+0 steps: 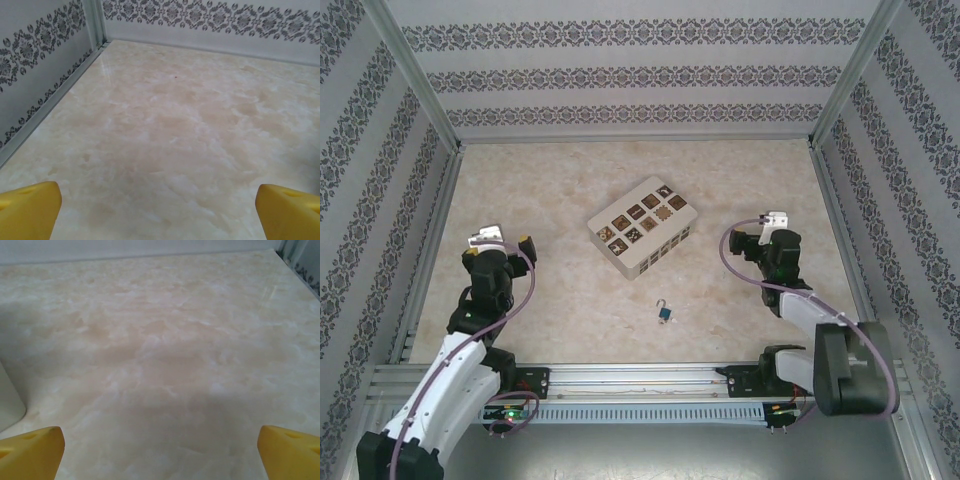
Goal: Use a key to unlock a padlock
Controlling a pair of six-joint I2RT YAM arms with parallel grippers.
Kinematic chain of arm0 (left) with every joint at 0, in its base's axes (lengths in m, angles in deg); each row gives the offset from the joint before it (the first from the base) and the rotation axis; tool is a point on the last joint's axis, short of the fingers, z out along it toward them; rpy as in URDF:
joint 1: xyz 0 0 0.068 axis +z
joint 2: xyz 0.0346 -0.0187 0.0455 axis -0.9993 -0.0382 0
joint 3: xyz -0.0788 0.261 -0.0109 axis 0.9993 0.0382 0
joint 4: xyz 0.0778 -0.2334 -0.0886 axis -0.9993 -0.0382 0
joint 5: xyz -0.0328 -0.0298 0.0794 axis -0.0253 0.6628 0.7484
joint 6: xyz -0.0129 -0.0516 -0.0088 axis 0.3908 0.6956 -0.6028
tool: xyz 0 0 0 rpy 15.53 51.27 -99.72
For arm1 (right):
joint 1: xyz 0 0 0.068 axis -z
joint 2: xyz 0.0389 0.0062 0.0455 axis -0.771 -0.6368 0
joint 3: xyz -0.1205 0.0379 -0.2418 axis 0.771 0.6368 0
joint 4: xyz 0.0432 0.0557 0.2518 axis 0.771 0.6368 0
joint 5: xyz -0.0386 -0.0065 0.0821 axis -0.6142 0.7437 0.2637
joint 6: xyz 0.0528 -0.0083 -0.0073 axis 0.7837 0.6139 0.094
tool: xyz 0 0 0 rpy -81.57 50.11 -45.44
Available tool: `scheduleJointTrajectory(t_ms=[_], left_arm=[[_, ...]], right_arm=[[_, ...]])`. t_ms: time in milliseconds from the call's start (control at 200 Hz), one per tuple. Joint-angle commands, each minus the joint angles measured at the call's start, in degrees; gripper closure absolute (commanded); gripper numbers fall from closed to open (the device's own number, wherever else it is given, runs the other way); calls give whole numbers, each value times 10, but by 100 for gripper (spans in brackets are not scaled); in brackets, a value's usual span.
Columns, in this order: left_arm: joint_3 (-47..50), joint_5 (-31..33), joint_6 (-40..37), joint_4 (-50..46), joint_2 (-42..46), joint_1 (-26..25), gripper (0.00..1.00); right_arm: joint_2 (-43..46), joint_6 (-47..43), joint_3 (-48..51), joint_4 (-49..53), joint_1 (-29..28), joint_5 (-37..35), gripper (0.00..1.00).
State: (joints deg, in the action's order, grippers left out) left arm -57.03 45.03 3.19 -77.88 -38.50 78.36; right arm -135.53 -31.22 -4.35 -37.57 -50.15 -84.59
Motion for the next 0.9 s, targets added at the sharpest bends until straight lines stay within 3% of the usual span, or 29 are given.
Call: scheduleJointTrajectory(t_ms=[0, 400, 495, 894], left_arm=[[9, -16, -15, 40, -19, 23, 1], [36, -36, -1, 151, -116, 75, 1], [38, -43, -5, 178, -142, 87, 1], [62, -107, -41, 480, -344, 102, 1]], right_arm=[[-40, -19, 4, -141, 9, 32, 2], [-196, -6, 4, -306, 18, 69, 2], [-180, -13, -42, -200, 16, 60, 2], [-187, -13, -37, -221, 11, 50, 1]])
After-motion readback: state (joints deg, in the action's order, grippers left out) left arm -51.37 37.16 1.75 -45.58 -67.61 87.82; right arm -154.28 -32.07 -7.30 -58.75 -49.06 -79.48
